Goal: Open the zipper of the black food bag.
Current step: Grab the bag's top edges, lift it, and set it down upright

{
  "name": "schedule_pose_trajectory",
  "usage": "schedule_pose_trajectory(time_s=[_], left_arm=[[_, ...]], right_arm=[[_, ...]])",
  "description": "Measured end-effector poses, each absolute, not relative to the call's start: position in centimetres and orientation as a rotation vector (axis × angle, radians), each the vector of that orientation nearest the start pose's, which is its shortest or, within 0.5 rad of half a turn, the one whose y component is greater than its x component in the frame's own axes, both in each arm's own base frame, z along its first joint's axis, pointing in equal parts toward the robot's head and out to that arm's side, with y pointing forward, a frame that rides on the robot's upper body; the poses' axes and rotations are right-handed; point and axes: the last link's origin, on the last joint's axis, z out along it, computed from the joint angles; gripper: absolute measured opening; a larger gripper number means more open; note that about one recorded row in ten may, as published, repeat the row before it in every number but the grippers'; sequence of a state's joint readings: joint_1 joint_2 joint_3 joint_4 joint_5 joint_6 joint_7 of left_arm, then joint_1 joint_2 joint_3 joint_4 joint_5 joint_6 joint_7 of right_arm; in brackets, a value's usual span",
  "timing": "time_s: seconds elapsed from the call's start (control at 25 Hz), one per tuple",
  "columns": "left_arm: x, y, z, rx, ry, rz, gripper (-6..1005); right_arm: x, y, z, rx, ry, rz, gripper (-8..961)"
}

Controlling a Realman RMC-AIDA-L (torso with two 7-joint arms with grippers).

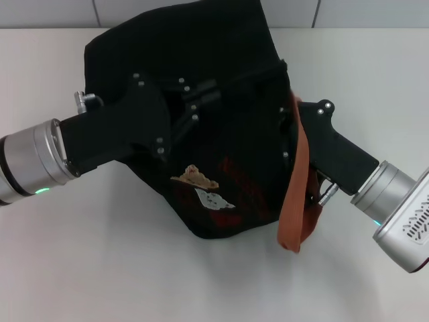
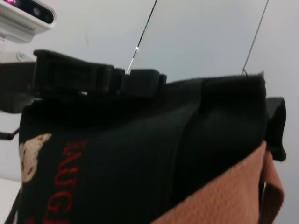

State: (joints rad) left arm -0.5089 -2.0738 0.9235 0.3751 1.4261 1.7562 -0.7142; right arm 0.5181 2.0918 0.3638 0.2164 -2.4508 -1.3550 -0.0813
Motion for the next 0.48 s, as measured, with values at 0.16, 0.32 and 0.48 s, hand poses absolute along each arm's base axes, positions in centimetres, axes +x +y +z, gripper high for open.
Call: schedule_pose_trajectory(time_s=[0.16,0.32,0.48], left_arm=[[-22.4,29.9,-1.0,-2.436,0.064,-1.271,63],[-22.7,29.8,-0.7,-2.410,0.049,-1.275,63],[-23.3,29.7,-0.2,-2.362,0.023,-1.276,63]], right_arm=[[23.7,29.5,-9.3,-2.166,-0.138,0.811,34],[24.0,29.5,-9.2,-2.166,-0.135,0.797,41],[24.9,29.4,-9.1,-2.165,-0.116,0.761,48]])
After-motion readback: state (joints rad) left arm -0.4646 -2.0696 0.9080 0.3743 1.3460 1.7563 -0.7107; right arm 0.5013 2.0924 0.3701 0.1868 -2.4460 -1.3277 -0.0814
